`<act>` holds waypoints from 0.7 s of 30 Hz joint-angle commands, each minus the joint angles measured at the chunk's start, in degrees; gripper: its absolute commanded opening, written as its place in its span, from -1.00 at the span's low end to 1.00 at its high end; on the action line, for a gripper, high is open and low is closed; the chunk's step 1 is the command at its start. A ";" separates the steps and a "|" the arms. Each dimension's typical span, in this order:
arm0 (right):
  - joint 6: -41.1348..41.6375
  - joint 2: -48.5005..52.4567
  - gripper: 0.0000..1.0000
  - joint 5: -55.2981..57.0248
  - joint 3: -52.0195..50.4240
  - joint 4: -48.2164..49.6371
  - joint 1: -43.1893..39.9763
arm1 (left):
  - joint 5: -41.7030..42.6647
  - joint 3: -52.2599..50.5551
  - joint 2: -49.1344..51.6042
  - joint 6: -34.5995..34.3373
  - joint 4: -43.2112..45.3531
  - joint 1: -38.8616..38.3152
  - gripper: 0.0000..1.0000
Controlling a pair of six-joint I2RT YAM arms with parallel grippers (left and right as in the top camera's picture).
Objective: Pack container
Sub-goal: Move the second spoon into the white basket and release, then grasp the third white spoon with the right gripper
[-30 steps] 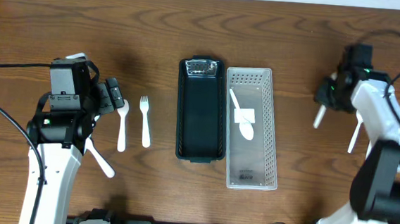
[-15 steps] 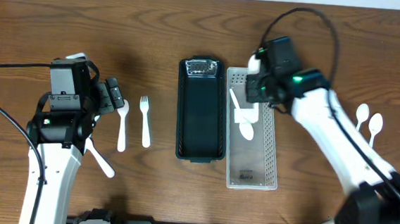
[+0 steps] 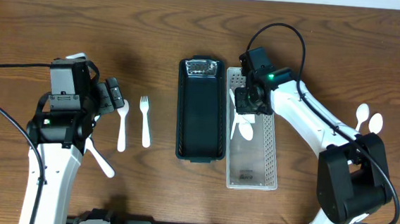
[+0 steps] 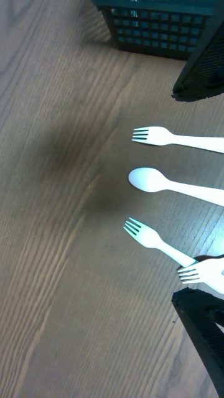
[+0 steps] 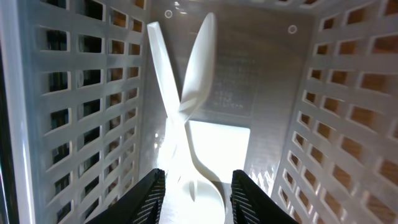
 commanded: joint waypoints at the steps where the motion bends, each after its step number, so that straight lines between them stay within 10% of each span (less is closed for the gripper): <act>1: -0.50 -4.09 -0.26 3.19 3.85 -0.98 -0.83 | -0.26 1.11 0.02 -0.72 -0.02 0.20 0.96; 21: -4.81 -11.43 0.18 6.21 1.25 -7.43 -41.29 | -0.26 1.11 0.02 -0.74 -0.04 0.17 0.96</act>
